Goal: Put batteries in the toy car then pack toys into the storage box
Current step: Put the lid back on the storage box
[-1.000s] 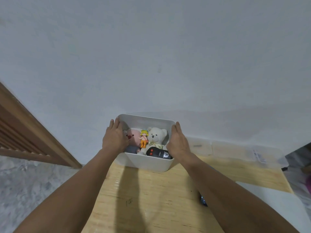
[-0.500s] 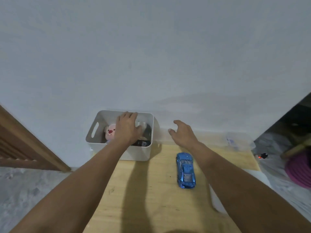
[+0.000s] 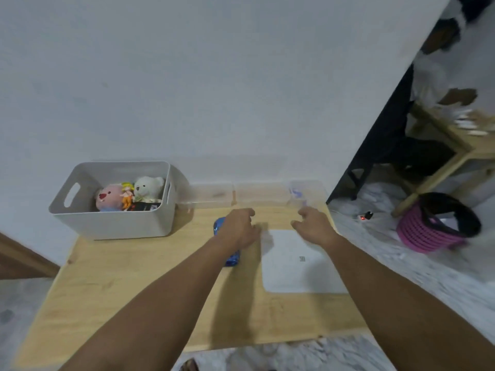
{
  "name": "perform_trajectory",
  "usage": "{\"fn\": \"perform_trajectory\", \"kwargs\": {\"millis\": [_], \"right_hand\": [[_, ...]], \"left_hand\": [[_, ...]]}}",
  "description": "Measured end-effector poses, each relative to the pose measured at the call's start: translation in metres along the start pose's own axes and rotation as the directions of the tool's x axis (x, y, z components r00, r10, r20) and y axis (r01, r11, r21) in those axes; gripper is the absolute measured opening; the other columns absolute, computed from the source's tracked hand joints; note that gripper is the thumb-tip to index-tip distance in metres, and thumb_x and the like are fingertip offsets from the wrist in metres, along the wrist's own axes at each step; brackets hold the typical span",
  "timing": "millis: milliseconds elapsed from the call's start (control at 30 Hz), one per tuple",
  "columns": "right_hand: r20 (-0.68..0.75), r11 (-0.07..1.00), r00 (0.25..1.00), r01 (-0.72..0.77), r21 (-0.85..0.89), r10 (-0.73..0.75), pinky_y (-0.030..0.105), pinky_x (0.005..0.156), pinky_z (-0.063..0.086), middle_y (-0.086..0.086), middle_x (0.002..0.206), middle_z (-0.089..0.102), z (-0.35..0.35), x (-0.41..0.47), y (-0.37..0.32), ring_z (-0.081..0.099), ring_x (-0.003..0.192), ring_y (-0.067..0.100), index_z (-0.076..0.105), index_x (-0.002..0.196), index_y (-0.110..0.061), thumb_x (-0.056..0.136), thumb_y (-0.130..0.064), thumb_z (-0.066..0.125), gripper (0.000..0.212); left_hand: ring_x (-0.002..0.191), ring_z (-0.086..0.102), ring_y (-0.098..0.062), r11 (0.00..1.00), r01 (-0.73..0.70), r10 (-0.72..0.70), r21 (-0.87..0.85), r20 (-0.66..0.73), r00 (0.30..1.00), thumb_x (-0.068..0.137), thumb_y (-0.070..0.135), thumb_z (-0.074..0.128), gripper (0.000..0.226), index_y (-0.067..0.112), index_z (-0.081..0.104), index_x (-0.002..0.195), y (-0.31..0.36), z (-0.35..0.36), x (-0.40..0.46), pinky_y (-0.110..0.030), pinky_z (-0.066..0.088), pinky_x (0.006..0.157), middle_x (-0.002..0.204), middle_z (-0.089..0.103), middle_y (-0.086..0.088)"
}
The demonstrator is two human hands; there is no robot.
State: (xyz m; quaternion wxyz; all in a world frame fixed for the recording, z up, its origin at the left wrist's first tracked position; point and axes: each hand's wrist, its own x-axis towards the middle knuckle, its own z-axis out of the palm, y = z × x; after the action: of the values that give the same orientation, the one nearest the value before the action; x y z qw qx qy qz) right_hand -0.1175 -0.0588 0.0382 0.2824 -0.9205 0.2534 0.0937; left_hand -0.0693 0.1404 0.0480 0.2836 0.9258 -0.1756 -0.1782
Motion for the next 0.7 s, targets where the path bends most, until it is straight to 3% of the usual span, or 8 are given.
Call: {"fn": "perform_trajectory", "kwargs": {"millis": [200,333,400,433,467,533,600,700], "right_hand": [[0.057,0.988,0.989,-0.134,-0.073,0.139,0.030,0.096,0.040,0.013,0.135,0.051,-0.008,-0.018,0.085,0.049,0.125,0.030,0.047,0.132,-0.003,0.091,-0.028,0.057,0.049],[0.081,0.977,0.976,-0.192,-0.093,0.200,0.026,0.087,0.039,0.014,0.126,0.055,-0.006,-0.025,0.127,0.052,0.119,0.029,0.047,0.125,0.001,0.089,-0.025,0.058,0.045],[0.120,0.974,0.969,-0.202,-0.106,0.214,0.025,0.078,0.043,0.012,0.108,0.061,-0.005,-0.028,0.137,0.058,0.108,0.029,0.056,0.108,0.001,0.089,-0.024,0.059,0.032],[0.133,0.971,0.965,-0.211,-0.109,0.225,0.024,0.066,0.042,0.009,0.090,0.061,-0.003,-0.030,0.141,0.060,0.095,0.028,0.058,0.090,-0.002,0.089,-0.023,0.059,0.021],[0.131,0.969,0.963,-0.224,-0.100,0.236,0.023,0.055,0.039,0.005,0.074,0.055,-0.001,-0.032,0.144,0.058,0.082,0.025,0.052,0.072,-0.006,0.088,-0.020,0.060,0.023],[0.116,0.966,0.960,-0.247,-0.079,0.255,0.022,0.045,0.031,0.001,0.060,0.043,0.002,-0.033,0.148,0.050,0.062,0.019,0.038,0.060,-0.011,0.084,-0.015,0.061,0.034],[0.083,0.959,0.955,-0.282,-0.039,0.284,0.021,0.044,0.031,0.000,0.059,0.042,0.000,-0.034,0.148,0.044,0.053,0.016,0.037,0.061,-0.011,0.080,-0.010,0.061,0.031],[0.000,0.945,0.945,-0.326,0.004,0.326,0.022,0.048,0.038,0.003,0.069,0.051,-0.007,-0.037,0.142,0.052,0.061,0.019,0.046,0.076,-0.008,0.078,-0.007,0.060,0.014]], "left_hand": [[0.117,0.054,-0.029,0.971,0.239,-0.237,0.012,0.190,0.953,0.087,0.032,0.065,0.059,0.002,0.045,0.133,0.020,0.070,-0.013,-0.032,0.046,0.086,0.131,0.054,-0.013],[0.119,0.053,-0.029,0.929,0.361,-0.332,-0.082,0.248,0.910,0.086,0.033,0.068,0.064,-0.001,0.042,0.135,0.027,0.098,-0.021,-0.032,0.046,0.089,0.133,0.051,-0.014],[0.117,0.053,-0.030,0.894,0.414,-0.359,-0.169,0.281,0.890,0.085,0.029,0.070,0.063,-0.001,0.044,0.134,0.030,0.108,-0.026,-0.035,0.048,0.093,0.132,0.051,-0.015],[0.116,0.053,-0.031,0.878,0.435,-0.371,-0.200,0.288,0.883,0.083,0.028,0.071,0.063,-0.001,0.045,0.133,0.031,0.112,-0.027,-0.038,0.049,0.094,0.131,0.051,-0.015],[0.114,0.054,-0.031,0.866,0.447,-0.379,-0.226,0.287,0.880,0.081,0.025,0.072,0.063,-0.001,0.046,0.132,0.031,0.115,-0.029,-0.040,0.049,0.095,0.129,0.053,-0.014],[0.110,0.055,-0.030,0.835,0.464,-0.395,-0.295,0.266,0.879,0.080,0.019,0.072,0.059,-0.002,0.047,0.130,0.032,0.121,-0.030,-0.040,0.050,0.093,0.120,0.054,-0.011],[0.106,0.052,-0.028,0.791,0.493,-0.428,-0.362,0.249,0.869,0.083,0.012,0.068,0.057,-0.002,0.044,0.132,0.033,0.122,-0.032,-0.037,0.047,0.090,0.113,0.049,-0.009],[0.116,0.048,-0.031,0.757,0.503,-0.470,-0.417,0.187,0.862,0.078,0.016,0.071,0.067,0.001,0.041,0.136,0.035,0.120,-0.032,-0.041,0.046,0.098,0.129,0.049,-0.012]]}}
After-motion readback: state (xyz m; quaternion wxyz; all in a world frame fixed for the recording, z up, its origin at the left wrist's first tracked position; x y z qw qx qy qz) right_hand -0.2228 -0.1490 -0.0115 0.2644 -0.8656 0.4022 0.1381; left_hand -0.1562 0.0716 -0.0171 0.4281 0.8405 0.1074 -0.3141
